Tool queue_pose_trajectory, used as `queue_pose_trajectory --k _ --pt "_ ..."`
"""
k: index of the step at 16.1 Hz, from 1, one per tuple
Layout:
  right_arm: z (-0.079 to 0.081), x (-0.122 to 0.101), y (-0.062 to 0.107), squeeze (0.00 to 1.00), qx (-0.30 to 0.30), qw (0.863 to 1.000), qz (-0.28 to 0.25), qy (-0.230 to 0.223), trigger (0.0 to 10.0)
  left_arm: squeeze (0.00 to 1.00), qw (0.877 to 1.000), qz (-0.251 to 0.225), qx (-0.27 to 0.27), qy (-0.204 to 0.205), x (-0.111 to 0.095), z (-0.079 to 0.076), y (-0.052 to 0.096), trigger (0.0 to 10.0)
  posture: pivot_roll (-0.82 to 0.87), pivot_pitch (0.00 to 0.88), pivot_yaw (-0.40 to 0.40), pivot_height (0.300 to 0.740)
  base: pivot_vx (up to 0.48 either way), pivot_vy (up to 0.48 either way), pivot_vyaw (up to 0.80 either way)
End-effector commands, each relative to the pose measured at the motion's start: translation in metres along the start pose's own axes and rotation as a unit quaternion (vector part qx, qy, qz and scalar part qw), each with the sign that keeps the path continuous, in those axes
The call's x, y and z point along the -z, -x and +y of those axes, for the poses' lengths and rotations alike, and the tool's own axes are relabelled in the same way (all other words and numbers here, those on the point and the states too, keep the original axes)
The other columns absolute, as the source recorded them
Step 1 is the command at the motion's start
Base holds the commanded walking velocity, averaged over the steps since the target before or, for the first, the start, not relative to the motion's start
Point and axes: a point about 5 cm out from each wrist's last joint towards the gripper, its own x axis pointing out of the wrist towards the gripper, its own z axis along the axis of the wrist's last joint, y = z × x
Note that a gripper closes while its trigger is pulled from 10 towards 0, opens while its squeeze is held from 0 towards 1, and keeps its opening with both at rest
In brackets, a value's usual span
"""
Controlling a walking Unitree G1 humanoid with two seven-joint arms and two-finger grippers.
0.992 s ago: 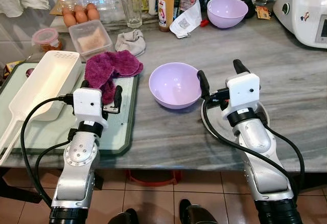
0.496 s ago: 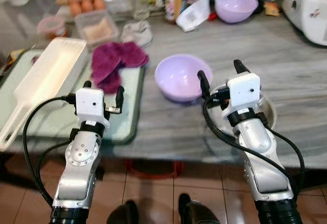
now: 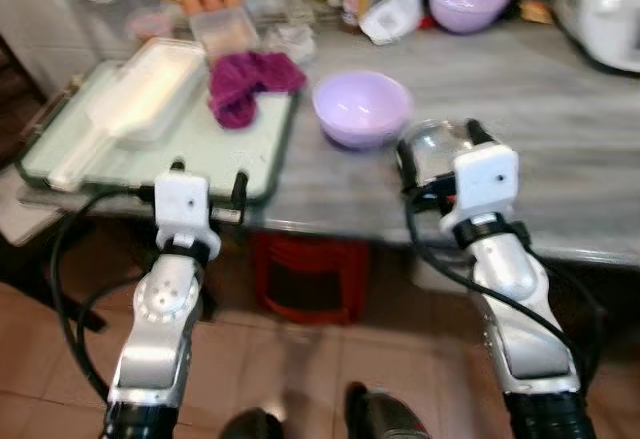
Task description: Setting the table
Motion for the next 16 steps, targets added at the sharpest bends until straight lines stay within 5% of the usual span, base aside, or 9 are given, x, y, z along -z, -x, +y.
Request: queue_pose_trajectory --k 1,16 --pt "0.001 -0.001 -0.001 0.00 0.005 1.000 -0.001 -0.008 10.0 0.00 1.000 0.005 -0.002 -0.003 0.002 0.004 0.002 10.0 -0.12 0.187 0.024 0.740 -0.311 0.000 0.00" --pt "0.001 0.014 0.004 0.00 0.024 0.996 0.054 -0.068 10.0 0.00 1.000 0.017 0.023 -0.006 0.013 -0.004 0.008 10.0 -0.13 0.196 0.020 0.740 -0.288 0.000 0.00"
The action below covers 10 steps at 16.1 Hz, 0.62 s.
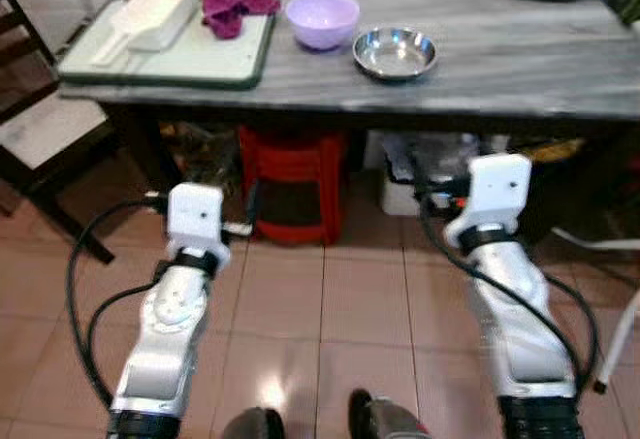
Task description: Setting the table
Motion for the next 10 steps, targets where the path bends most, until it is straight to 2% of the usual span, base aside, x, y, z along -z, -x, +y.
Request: queue_pose_trajectory --k 1,4,6,8,10 --pt "0.001 -0.002 0.000 0.00 -0.006 1.000 -0.002 0.001 10.0 0.00 1.000 -0.002 0.008 0.003 0.003 -0.001 0.004 10.0 -0.13 0.196 0.020 0.740 0.000 0.000 0.00" --pt "-0.001 0.003 0.004 0.00 -0.005 1.000 0.004 0.010 10.0 0.00 1.000 0.000 -0.003 0.012 0.008 -0.007 0.012 10.0 -0.12 0.197 0.015 0.740 0.000 0.000 0.00" --pt "-0.008 0.013 0.009 0.00 0.032 0.999 0.017 0.021 10.0 0.00 1.000 -0.002 -0.009 0.014 0.015 -0.007 0.018 10.0 -0.12 0.196 0.011 0.740 0.000 0.000 0.00" --pt "-0.015 0.021 0.019 0.00 0.045 0.998 0.030 0.018 10.0 0.00 0.999 0.008 -0.037 0.015 0.023 0.005 0.023 10.0 -0.12 0.196 0.011 0.740 0.000 0.000 0.00" --pt "-0.022 0.028 0.032 0.00 0.054 0.998 0.040 0.020 10.0 0.00 0.999 0.019 -0.039 0.001 0.031 0.008 0.031 10.0 -0.13 0.193 0.009 0.740 0.000 0.000 0.00"
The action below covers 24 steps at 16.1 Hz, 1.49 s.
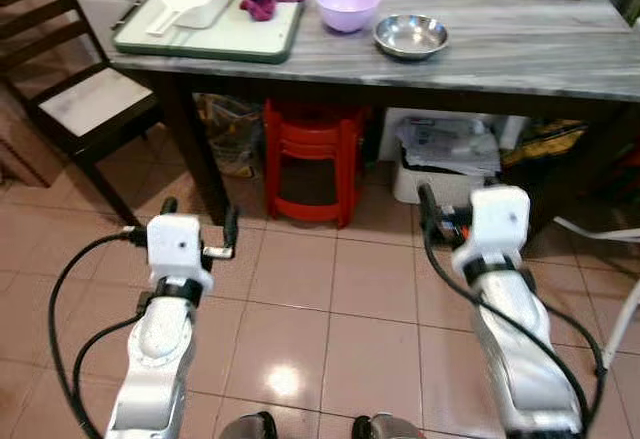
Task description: Setting the table
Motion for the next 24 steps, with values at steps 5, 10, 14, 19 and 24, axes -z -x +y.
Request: queue_pose_trajectory --k 5,10,14,19,24 --pt "-0.010 0.002 0.015 0.00 0.015 0.999 0.012 -0.026 10.0 0.00 1.000 0.009 0.015 -0.011 0.007 -0.001 0.010 10.0 -0.14 0.184 0.022 0.740 0.000 0.000 0.00" --pt "-0.013 0.001 0.029 0.00 -0.006 1.000 0.019 0.013 10.0 0.00 0.999 0.019 0.016 -0.022 0.015 0.006 0.022 10.0 -0.13 0.159 0.029 0.740 0.000 0.000 0.00" --pt "-0.005 0.002 0.026 0.00 -0.006 1.000 0.010 -0.016 10.0 0.00 0.999 0.031 -0.014 -0.021 0.020 0.013 0.032 10.0 -0.11 0.162 0.001 0.740 0.000 0.000 0.00" --pt "-0.008 0.011 0.031 0.00 0.000 1.000 0.015 -0.002 10.0 0.00 0.999 0.029 -0.011 -0.009 0.015 0.010 0.032 10.0 -0.08 0.170 -0.016 0.740 0.000 0.000 0.00" --pt "-0.010 0.006 0.021 0.00 0.018 1.000 0.007 -0.014 10.0 0.00 0.999 0.028 0.016 0.008 0.013 -0.003 0.025 10.0 -0.10 0.185 -0.004 0.740 0.000 0.000 -0.45"
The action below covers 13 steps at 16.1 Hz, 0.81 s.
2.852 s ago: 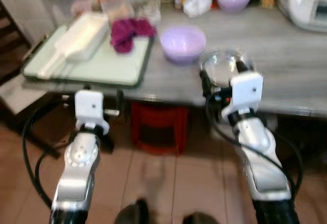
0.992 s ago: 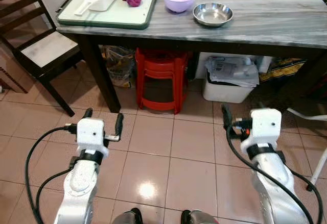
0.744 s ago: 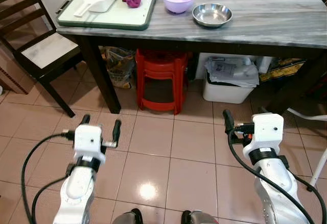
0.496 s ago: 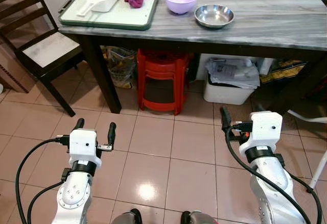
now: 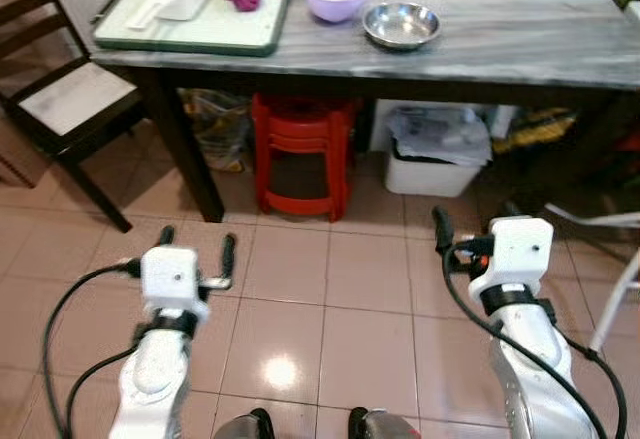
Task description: Setting the table
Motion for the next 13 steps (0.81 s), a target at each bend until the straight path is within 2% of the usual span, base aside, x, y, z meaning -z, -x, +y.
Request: queue_pose_trajectory --k 1,6,13 --pt "-0.0002 0.0032 0.0008 0.00 0.004 1.000 0.008 -0.004 10.0 0.00 1.000 0.011 0.002 -0.001 0.0024 0.0018 0.0027 10.0 -0.10 0.188 -0.007 0.740 0.000 -0.240 0.00" --pt "0.0036 0.0013 -0.0010 0.00 -0.001 1.000 0.010 -0.011 10.0 0.00 1.000 0.015 0.002 0.003 0.0019 0.0024 0.0045 10.0 -0.09 0.208 -0.017 0.740 0.000 -0.266 0.00" --pt "0.0050 0.0009 -0.0003 0.00 0.001 1.000 0.012 -0.013 10.0 0.00 1.000 0.019 0.004 0.000 0.0011 0.0058 0.0067 10.0 -0.08 0.218 -0.010 0.740 0.000 -0.361 0.00"
